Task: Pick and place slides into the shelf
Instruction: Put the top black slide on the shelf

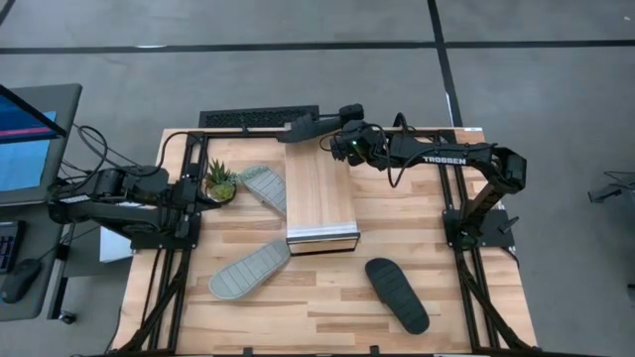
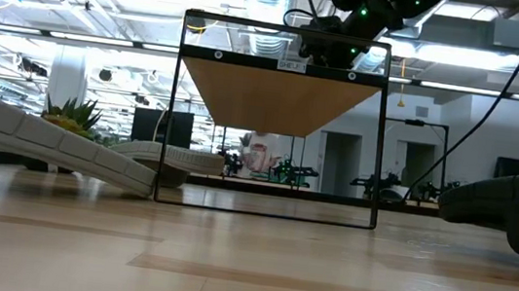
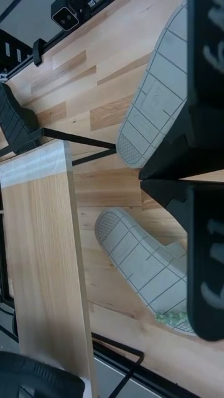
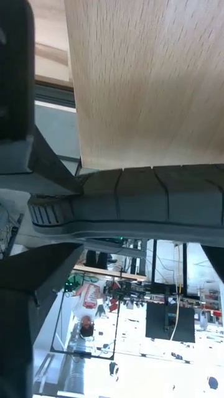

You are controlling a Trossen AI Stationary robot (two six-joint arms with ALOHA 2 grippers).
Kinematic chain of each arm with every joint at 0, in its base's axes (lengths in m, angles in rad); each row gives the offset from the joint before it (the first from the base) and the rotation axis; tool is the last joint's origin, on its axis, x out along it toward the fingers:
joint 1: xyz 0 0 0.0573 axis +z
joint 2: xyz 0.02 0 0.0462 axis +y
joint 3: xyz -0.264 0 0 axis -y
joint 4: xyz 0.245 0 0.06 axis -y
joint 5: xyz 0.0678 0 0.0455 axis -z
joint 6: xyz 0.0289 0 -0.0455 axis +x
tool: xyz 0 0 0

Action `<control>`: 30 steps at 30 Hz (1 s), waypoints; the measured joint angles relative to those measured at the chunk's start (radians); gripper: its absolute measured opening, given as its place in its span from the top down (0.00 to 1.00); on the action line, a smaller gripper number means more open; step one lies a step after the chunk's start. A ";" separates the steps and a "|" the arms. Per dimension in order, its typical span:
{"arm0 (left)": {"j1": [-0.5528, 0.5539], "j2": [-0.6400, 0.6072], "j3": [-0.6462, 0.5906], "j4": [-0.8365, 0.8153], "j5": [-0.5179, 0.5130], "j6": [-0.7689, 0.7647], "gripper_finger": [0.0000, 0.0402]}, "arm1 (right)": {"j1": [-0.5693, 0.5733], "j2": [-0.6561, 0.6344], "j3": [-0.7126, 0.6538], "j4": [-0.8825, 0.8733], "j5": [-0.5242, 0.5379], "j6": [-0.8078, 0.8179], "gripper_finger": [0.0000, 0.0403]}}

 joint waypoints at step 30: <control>0.000 0.000 0.000 0.000 0.000 0.000 1.00 | 0.058 0.001 0.000 -0.158 0.005 0.105 0.66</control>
